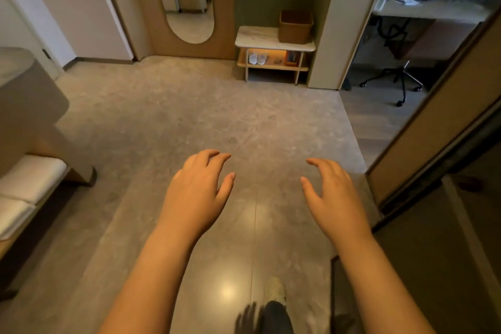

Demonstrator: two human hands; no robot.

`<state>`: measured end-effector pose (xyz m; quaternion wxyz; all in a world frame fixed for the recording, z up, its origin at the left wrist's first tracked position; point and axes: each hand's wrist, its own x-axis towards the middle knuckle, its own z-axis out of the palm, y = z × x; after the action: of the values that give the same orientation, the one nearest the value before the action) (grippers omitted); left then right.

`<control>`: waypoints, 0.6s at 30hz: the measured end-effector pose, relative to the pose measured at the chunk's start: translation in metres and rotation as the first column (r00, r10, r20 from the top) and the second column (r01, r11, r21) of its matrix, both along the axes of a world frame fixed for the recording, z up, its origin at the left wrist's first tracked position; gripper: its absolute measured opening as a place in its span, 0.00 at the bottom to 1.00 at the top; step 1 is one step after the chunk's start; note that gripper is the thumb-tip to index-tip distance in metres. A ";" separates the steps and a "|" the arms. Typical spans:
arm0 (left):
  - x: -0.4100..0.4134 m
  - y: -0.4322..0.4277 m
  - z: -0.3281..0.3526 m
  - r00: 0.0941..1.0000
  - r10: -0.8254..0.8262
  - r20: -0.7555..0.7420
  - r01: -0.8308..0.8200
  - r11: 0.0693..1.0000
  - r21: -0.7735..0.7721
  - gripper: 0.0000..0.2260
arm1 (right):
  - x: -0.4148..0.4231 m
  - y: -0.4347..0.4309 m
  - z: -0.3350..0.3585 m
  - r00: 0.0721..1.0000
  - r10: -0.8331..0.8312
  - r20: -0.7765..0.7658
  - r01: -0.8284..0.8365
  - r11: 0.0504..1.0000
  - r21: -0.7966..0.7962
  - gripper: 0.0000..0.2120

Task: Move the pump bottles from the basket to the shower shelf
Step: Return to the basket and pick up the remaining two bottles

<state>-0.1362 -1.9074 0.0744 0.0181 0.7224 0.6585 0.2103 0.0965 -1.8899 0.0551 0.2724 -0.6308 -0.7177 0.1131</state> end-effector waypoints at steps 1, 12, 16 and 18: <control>0.004 0.020 0.001 1.000 0.005 0.002 -0.005 1.000 0.014 0.18 | 0.003 0.022 -0.001 1.000 0.001 -0.014 -0.001 1.000 -0.006 0.18; 0.038 0.251 0.027 0.995 0.093 -0.031 -0.089 0.991 0.100 0.16 | 0.026 0.259 0.015 0.998 0.028 -0.064 -0.031 0.999 -0.040 0.22; 0.023 0.312 0.023 0.993 0.104 -0.055 -0.100 0.992 0.077 0.18 | 0.014 0.327 0.014 0.996 0.022 -0.083 -0.026 0.998 -0.052 0.22; 0.015 0.347 0.016 0.995 0.091 -0.051 -0.088 0.994 0.065 0.18 | 0.008 0.360 0.010 0.996 0.017 -0.082 -0.021 0.998 -0.056 0.22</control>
<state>-0.1207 -1.5602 0.0907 -0.0316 0.6978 0.6835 0.2120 0.1043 -1.5299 0.0652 0.2825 -0.6262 -0.7084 0.1618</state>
